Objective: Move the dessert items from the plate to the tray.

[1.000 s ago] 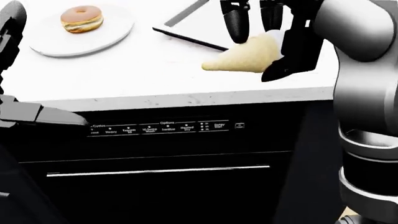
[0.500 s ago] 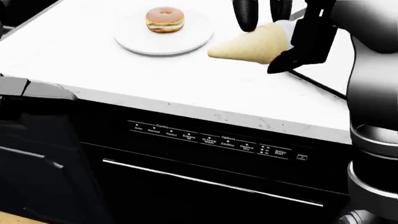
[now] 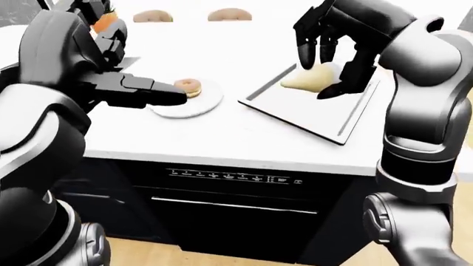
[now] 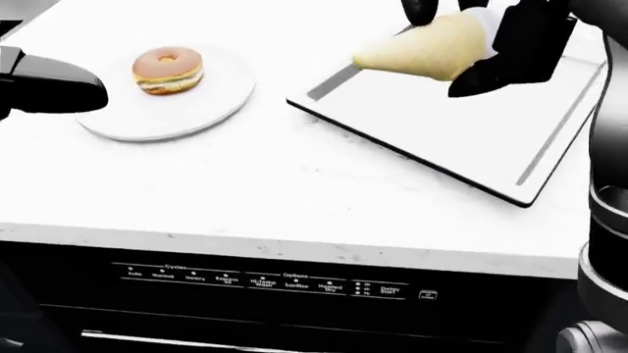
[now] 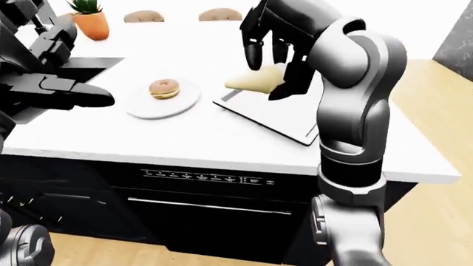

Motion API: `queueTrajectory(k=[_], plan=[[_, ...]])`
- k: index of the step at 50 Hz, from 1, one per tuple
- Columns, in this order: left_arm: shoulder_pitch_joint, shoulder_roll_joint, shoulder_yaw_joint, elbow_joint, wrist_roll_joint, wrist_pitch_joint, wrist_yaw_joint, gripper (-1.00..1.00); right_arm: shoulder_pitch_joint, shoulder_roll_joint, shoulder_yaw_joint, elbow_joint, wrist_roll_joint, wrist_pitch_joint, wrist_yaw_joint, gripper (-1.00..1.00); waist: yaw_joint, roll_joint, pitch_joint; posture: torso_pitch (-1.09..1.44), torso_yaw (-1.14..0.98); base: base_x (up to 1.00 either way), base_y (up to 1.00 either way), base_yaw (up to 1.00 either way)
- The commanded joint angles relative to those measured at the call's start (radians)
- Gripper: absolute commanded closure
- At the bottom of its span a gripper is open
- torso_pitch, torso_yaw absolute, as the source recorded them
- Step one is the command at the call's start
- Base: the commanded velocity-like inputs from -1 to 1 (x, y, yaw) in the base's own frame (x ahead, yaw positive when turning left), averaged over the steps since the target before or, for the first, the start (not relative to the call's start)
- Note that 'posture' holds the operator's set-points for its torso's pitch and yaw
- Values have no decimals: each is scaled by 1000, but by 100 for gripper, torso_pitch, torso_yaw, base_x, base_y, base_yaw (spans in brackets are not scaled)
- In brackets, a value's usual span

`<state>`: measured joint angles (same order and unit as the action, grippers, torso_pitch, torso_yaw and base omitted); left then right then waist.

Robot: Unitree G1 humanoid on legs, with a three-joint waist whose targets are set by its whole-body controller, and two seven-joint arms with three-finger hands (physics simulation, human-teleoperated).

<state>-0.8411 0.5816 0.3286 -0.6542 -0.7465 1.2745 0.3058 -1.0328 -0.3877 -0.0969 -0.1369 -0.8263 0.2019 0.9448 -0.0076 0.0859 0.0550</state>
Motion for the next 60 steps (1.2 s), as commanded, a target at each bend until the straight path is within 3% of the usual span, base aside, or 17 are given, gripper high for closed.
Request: queueTrajectory(k=[1,6,11,12,15,19,23,31,35,37,38,43,46,50,51,56,60], plan=[[-31,10,0,10,22,-10,-13,-100,-22,-13,-5,5,5,-1,-5,99,-8,18,-5,0,0,41,-11,0],[-67,13,-10,27,46,10,-32,-100,-18,-26,-13,-14,17,9,15,99,0,-13,-11,0,0,32,-7,0],[-105,16,-23,49,80,28,-65,-100,-24,-45,-15,-20,17,11,27,100,3,-107,-15,0,0,0,0,0],[-111,15,-21,48,84,35,-70,-100,-24,-47,-16,-19,17,9,28,100,4,-78,-28,0,0,6,0,0],[-126,18,-16,46,93,53,-85,-100,-29,-55,-22,-26,24,10,37,100,0,-104,-8,0,0,17,0,0],[-144,24,-12,51,109,66,-106,-100,-40,-65,-22,-24,23,10,44,100,-18,-86,25,0,0,1,0,0],[-150,18,1,31,109,94,-111,-100,-42,-65,-22,-36,16,23,54,100,-12,-15,-7,0,0,8,17,0],[-165,7,-7,29,130,100,-121,-100,-58,-73,-34,-32,37,40,33,100,-14,-43,-3,0,0,8,8,0],[-177,5,-4,30,139,105,-125,-100,-57,-85,-30,-28,37,37,27,100,3,-109,-3,0,0,0,0,0],[-175,3,-3,28,143,105,-128,-100,-55,-90,-28,-25,32,30,28,100,-1,-86,0,0,0,0,0,0],[-174,1,-1,27,144,106,-128,-100,-54,-90,-28,-26,31,28,27,100,0,-79,-34,0,0,5,16,0],[-168,-3,-5,23,152,101,-132,-100,-45,-83,-30,-25,34,24,23,100,11,-109,-37,0,0,14,23,0],[-154,-9,-10,21,162,90,-137,-100,-42,-81,-34,-32,38,30,24,100,11,-97,-16,0,0,11,15,0],[-155,-15,-17,22,176,87,-145,-100,-37,-76,-36,-44,48,55,28,98,-19,-8,-6,0,0,0,0,0],[-156,-16,-17,20,178,91,-147,-100,-32,-76,-36,-43,49,60,30,98,-18,-39,-22,0,0,0,0,-18],[-164,-16,-16,18,189,101,-157,-100,-25,-81,-33,-52,61,64,42,98,1,-39,-47,0,0,0,0,-47],[-170,-20,-13,10,195,115,-162,-100,-12,-89,-30,-52,54,42,48,98,21,-114,-2,0,0,0,0,0]])
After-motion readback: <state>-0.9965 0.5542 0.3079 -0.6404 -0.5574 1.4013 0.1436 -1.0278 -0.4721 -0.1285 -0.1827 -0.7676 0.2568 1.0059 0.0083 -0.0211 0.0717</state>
